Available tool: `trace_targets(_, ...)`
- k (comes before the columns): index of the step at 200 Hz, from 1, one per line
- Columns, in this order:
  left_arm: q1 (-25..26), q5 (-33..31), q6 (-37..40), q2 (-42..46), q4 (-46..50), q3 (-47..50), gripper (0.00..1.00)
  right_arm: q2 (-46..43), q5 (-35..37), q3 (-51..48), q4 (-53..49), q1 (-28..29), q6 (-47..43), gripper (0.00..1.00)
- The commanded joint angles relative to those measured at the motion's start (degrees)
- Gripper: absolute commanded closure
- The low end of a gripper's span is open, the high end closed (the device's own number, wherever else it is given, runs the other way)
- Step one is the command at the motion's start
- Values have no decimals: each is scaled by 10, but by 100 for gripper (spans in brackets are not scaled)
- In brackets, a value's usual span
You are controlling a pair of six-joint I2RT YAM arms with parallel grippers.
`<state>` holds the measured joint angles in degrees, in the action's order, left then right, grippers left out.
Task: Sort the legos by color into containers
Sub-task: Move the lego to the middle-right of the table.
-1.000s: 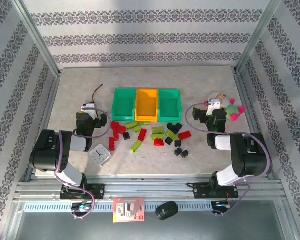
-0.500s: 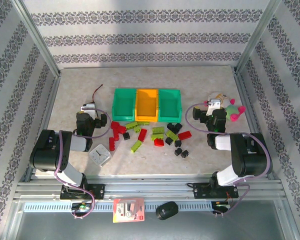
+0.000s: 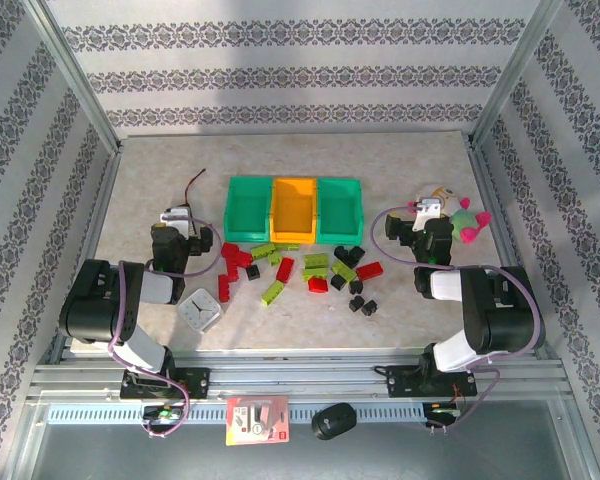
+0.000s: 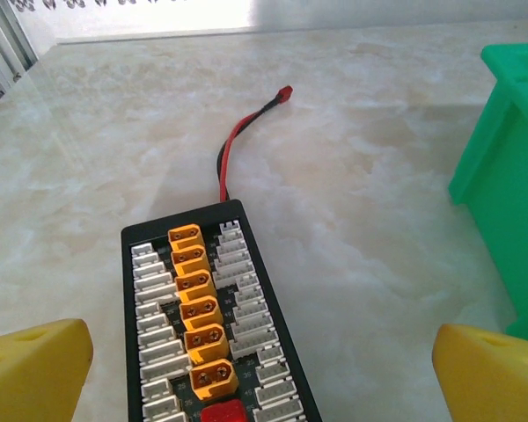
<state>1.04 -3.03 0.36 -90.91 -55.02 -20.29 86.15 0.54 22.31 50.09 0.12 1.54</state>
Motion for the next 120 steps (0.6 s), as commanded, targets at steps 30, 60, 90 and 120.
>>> trace_targets(30, 9, -35, -2, 110, 24, 22, 1, -112, -2, 12, -102, -1, 11, 2)
trace_targets(60, 27, -33, 3, 197, 115, 5, 1, -192, 11, 26, -192, 12, 21, 2)
trace_targets(90, 74, -3, 19, 262, 207, -33, 1, -267, 19, 53, -308, 47, 34, 2)
trace_targets(120, 135, 59, 33, 314, 284, -65, 1, -313, 10, 97, -455, 93, 63, 2)
